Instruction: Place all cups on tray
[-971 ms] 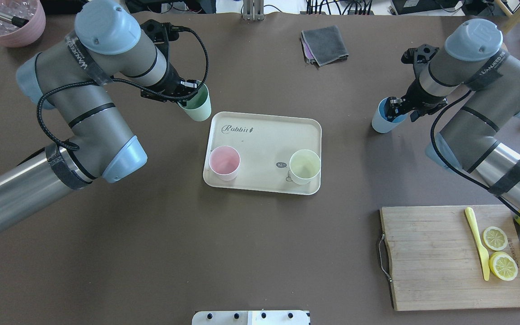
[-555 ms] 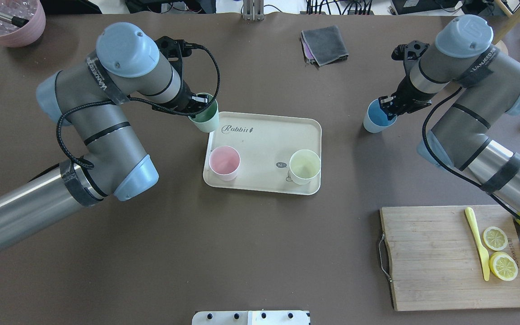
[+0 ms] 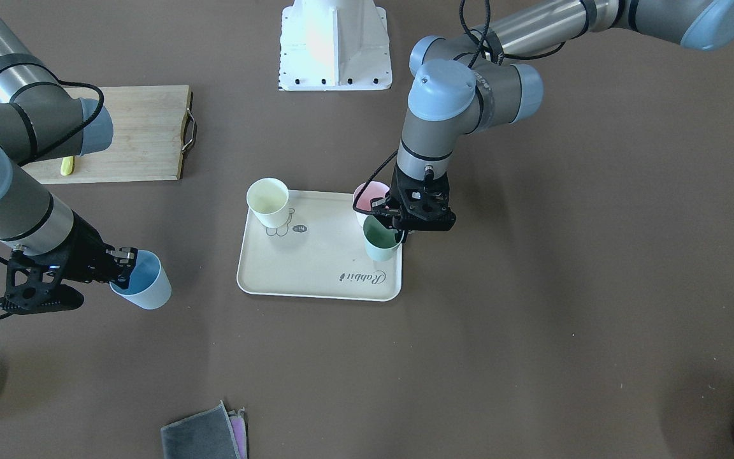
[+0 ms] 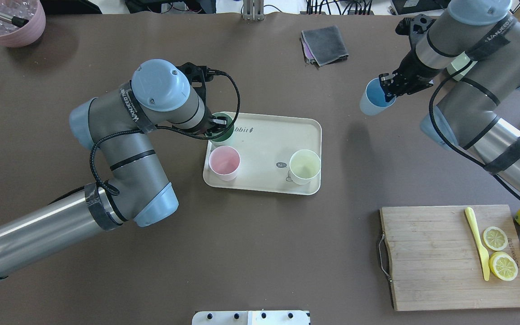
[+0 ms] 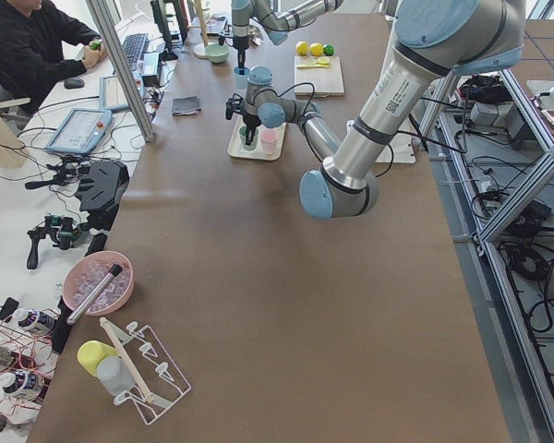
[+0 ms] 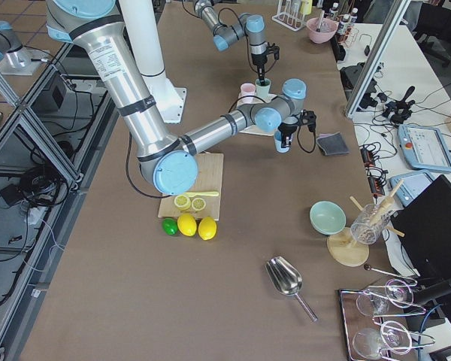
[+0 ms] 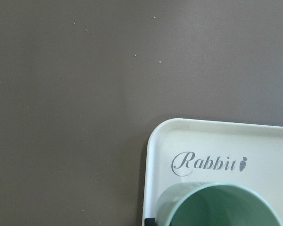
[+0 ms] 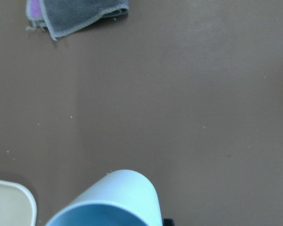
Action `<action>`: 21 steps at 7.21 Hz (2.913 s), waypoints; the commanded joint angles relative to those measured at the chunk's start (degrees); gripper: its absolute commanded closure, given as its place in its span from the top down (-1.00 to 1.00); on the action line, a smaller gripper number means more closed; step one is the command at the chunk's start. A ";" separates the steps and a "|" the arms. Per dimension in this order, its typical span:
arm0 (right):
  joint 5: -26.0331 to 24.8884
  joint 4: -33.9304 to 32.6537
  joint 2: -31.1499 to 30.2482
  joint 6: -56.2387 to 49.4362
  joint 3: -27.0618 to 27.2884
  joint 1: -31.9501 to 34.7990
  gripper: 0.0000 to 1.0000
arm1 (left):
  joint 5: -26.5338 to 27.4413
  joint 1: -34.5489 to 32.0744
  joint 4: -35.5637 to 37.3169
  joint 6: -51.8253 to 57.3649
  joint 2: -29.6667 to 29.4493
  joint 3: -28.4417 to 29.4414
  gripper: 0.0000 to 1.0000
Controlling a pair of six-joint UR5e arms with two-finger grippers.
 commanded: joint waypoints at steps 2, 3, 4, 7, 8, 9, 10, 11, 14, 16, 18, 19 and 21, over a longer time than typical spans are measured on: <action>-0.06 -3.64 1.54 0.09 2.01 -0.35 -1.00 | 2.82 0.15 -2.40 -1.16 -2.16 3.65 -1.00; -0.07 -3.63 1.63 0.09 2.01 -0.44 -1.00 | 3.54 0.15 -4.77 -1.68 -3.82 7.66 -1.00; 0.02 -3.55 1.72 0.09 2.10 -0.79 -1.00 | 3.55 0.15 -5.84 -1.60 -3.92 8.66 -1.00; -0.68 -3.90 4.69 7.09 3.15 -3.51 -1.00 | 2.76 -0.54 -5.59 -0.81 -3.48 5.53 0.94; -1.55 -3.90 5.14 8.25 3.15 -4.82 -1.00 | 0.32 -2.55 -5.41 -0.72 -3.39 4.29 0.94; -3.56 -3.81 5.67 9.92 3.15 -6.75 -1.00 | -4.06 -5.53 -3.58 0.41 -2.52 2.80 0.94; -6.28 -3.55 6.45 11.67 2.81 -9.21 -1.00 | -4.36 -8.34 -0.87 7.03 -0.95 -0.44 0.94; -7.96 -3.55 7.68 13.52 1.93 -10.97 -1.00 | -5.76 -11.24 1.16 11.54 0.98 -2.64 0.94; -11.22 -1.45 9.62 13.97 -2.18 -14.50 -1.00 | -10.32 -16.17 1.27 17.20 6.70 -8.63 0.94; -11.23 1.46 10.67 13.98 -5.27 -15.21 -1.00 | -10.69 -17.16 1.18 20.27 7.59 -8.56 0.94; -11.23 1.73 12.17 14.06 -7.21 -15.30 0.98 | -10.87 -18.29 1.18 20.37 8.21 -8.56 0.94; -11.23 1.64 13.31 17.37 -7.39 -14.95 1.00 | -10.87 -18.65 1.27 20.55 8.21 -8.56 0.95; -4.07 0.76 14.90 17.32 -6.78 -8.57 1.00 | -11.22 -19.88 0.92 20.55 9.52 -8.82 0.95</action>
